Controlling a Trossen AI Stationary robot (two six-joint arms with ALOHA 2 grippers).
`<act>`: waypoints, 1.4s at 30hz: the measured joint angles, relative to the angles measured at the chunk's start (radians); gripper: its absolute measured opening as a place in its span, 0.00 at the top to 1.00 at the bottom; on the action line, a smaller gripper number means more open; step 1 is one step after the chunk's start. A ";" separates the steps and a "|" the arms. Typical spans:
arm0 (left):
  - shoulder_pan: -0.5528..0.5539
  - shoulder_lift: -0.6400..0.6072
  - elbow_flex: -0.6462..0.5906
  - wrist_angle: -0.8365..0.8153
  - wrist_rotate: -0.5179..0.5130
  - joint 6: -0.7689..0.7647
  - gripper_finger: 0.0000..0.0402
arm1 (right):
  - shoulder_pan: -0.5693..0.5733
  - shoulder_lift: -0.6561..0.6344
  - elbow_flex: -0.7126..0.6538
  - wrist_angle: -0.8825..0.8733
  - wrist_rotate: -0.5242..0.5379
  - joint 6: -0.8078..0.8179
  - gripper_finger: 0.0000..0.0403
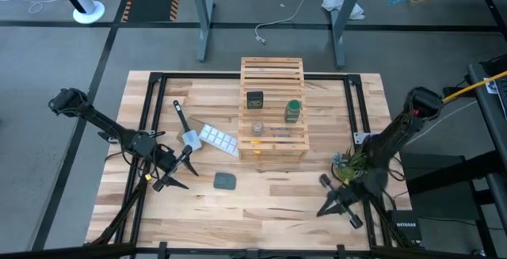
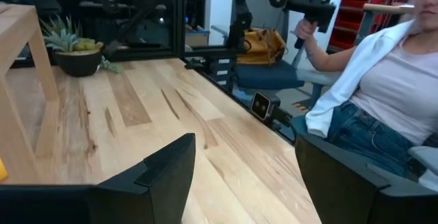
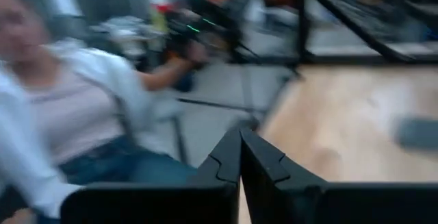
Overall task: Shelf spices
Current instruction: Return to Home Position
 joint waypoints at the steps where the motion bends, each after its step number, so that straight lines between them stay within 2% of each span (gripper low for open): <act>1: 0.000 0.000 0.000 0.000 0.000 0.000 0.39 | -0.052 -0.001 0.000 0.027 -0.102 -0.022 0.98; 5: 0.000 0.000 0.000 -0.002 0.000 0.000 0.39 | -0.264 -0.001 0.000 0.064 -0.452 -0.028 0.98; 7: 0.000 0.000 0.000 -0.008 0.000 -0.001 0.39 | -0.353 -0.001 0.000 0.075 -0.565 -0.012 0.98; 12: 0.000 0.001 0.000 -0.007 0.000 -0.002 0.39 | -0.514 -0.058 0.000 0.096 -0.765 -0.007 0.98; 16: 0.000 0.001 0.000 -0.007 0.000 -0.002 0.39 | -0.567 -0.159 0.000 0.107 -0.927 -0.032 0.98; 18: 0.000 0.001 0.000 -0.007 0.000 -0.004 0.39 | -0.575 -0.224 0.000 0.079 -0.975 -0.033 0.98; 24: 0.000 0.001 0.000 -0.006 0.000 -0.004 0.39 | -0.571 -0.468 0.001 -0.200 -0.967 -0.048 0.98; 33: 0.000 0.001 0.000 -0.005 0.000 -0.004 0.39 | -0.571 -0.834 0.001 -0.687 -0.773 -0.139 0.98; 39: 0.000 0.001 0.000 0.021 0.000 0.008 0.39 | -0.571 -0.966 0.001 -0.919 -0.698 -0.137 0.98; 42: 0.000 0.000 0.000 0.034 0.000 0.025 0.39 | -0.571 -0.985 -0.010 -0.942 -0.696 -0.142 0.98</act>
